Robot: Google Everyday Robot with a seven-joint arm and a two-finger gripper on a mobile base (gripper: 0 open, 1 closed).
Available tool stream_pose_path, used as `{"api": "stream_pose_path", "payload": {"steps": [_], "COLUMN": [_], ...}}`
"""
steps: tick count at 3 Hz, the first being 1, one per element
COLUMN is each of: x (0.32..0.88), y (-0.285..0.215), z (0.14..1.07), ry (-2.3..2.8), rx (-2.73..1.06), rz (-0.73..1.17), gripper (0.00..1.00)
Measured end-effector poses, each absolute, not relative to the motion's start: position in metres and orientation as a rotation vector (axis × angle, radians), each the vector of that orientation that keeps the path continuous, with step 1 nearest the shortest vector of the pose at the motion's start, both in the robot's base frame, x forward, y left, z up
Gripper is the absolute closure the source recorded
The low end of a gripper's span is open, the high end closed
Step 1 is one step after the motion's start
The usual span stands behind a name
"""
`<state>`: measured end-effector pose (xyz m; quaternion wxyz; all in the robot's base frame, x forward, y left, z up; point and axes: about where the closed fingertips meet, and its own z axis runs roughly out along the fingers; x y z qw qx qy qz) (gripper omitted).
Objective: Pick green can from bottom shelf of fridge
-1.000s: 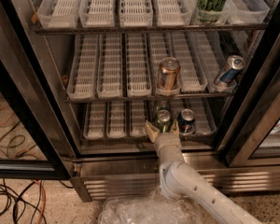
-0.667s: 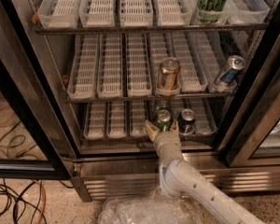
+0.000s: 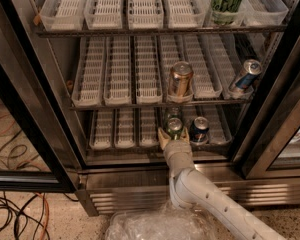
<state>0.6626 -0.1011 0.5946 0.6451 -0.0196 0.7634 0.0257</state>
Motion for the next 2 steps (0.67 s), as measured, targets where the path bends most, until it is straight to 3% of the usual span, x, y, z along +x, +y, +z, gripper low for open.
{"api": "stream_pose_path", "payload": {"steps": [2], "x": [0.6626], "y": [-0.1011], "z": [0.5946], "ry": [1.738], "rx": [-0.045], "rz": [0.058], "gripper": [0.85]}}
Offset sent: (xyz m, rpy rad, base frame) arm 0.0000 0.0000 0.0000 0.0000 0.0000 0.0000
